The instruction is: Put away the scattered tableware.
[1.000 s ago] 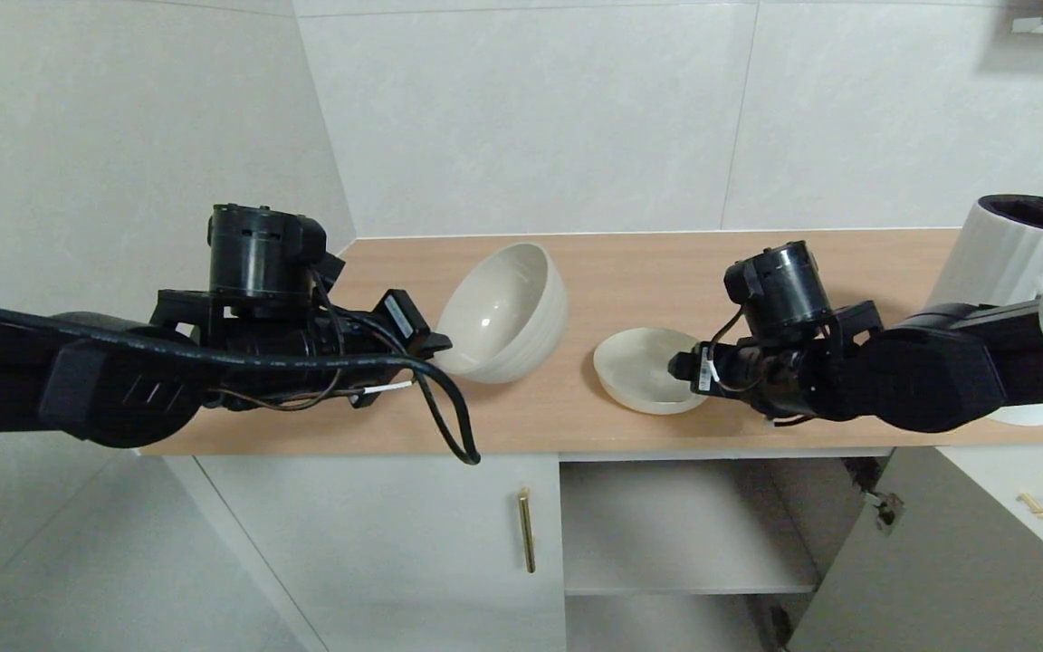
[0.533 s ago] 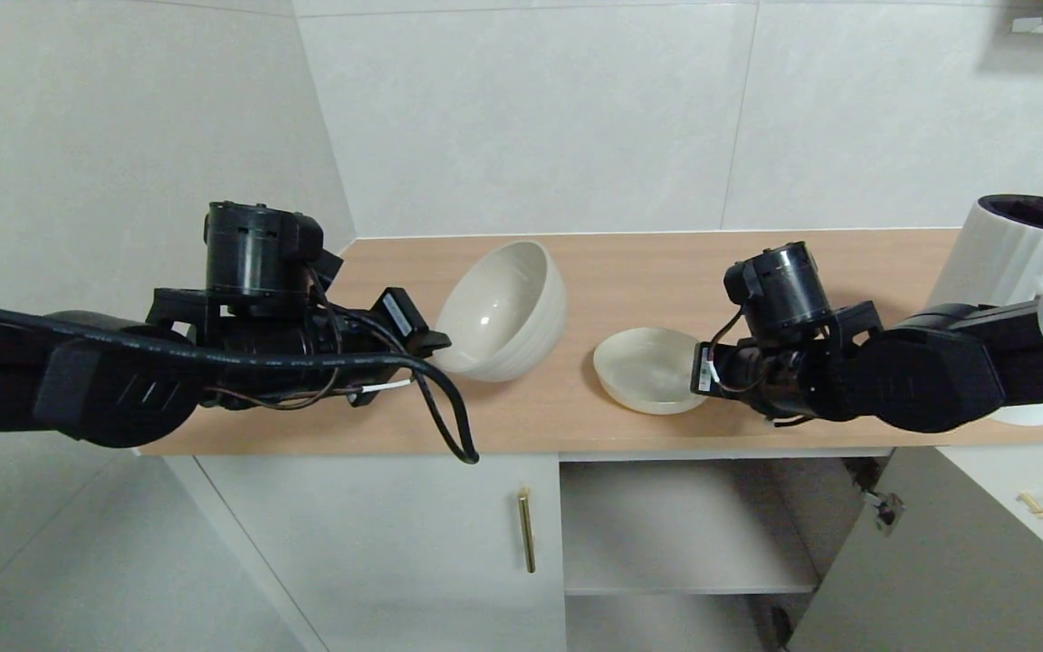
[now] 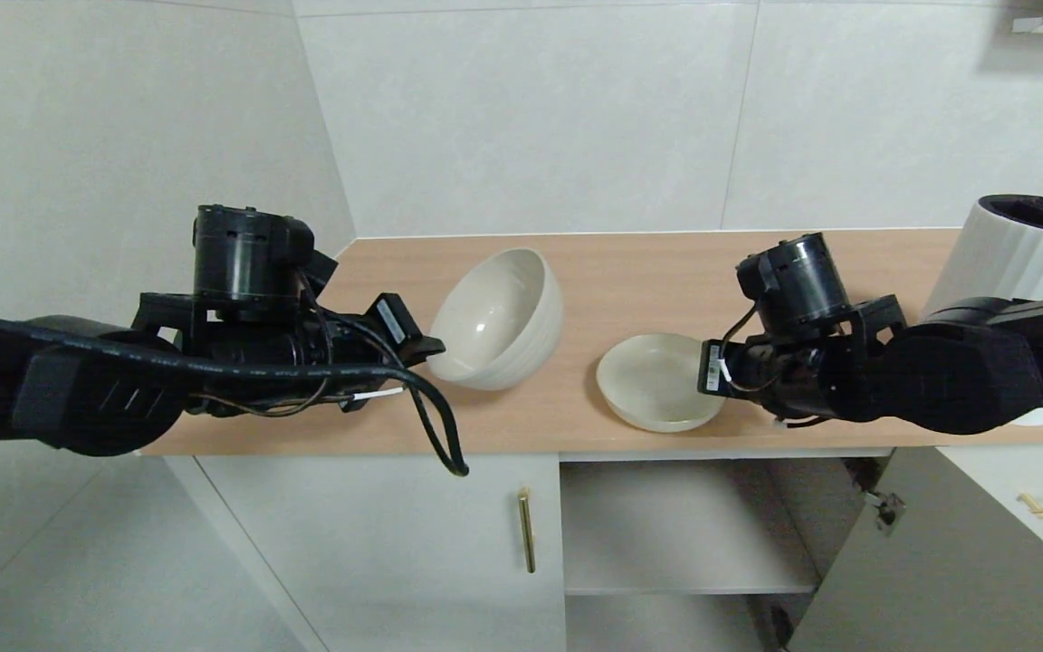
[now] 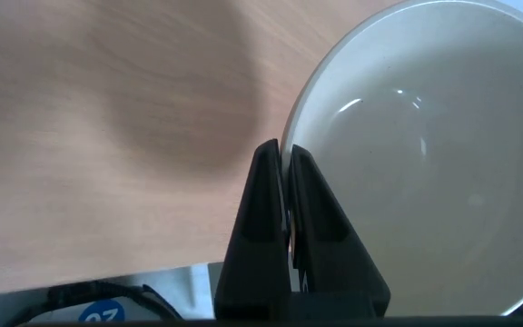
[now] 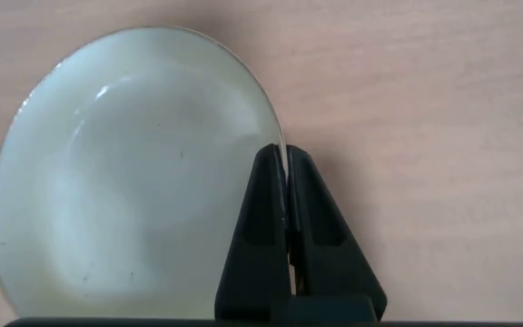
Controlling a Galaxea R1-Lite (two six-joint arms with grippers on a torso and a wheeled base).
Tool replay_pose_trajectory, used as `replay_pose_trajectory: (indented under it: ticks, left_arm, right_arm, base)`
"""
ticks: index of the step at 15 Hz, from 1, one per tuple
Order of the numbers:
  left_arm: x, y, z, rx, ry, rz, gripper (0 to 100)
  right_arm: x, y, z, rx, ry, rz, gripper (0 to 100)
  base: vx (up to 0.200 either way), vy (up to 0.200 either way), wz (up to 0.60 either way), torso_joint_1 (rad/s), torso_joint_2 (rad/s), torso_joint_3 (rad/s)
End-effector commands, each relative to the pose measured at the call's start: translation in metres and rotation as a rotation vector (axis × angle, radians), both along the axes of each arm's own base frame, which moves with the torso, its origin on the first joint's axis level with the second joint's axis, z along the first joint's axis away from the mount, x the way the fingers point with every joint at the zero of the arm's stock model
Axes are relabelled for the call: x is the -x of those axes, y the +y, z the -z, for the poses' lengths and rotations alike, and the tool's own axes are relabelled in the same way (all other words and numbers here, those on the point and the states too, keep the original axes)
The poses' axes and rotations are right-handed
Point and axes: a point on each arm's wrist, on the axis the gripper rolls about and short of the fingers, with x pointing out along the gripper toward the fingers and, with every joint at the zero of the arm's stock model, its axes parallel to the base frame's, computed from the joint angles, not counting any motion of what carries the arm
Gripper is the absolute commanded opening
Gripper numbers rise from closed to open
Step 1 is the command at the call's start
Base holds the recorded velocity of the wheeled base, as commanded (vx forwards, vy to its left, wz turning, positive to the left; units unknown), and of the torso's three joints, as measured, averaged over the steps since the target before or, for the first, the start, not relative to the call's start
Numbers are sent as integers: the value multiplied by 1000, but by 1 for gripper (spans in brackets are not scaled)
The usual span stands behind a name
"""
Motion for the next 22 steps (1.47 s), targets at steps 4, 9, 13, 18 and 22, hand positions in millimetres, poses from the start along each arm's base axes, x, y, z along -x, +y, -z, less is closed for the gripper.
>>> replay_pose_trajectory:
  ticks: [4, 9, 13, 18, 22]
  left_arm:
    - [51, 17, -9, -156, 28, 81, 0]
    - [100, 28, 3, -324, 62, 195, 0]
    - [128, 25, 22, -462, 49, 290, 0]
    - [140, 7, 28, -564, 30, 322, 0]
    - [141, 7, 30, -565, 33, 327, 0]
  right_arm:
    - [65, -19, -29, 1, 98, -133, 0]
    - [119, -39, -25, 43, 183, -294, 0]
    - [133, -48, -6, 71, 254, -410, 0]
    - [121, -38, 21, 113, 320, -413, 0]
    - [119, -36, 26, 122, 337, -411, 0]
  base:
    - [0, 0, 0, 0, 0, 0]
    - [0, 0, 0, 0, 0, 0]
    - [0, 0, 0, 0, 0, 0]
    - [0, 0, 0, 0, 0, 0]
    - [0, 0, 0, 0, 0, 0]
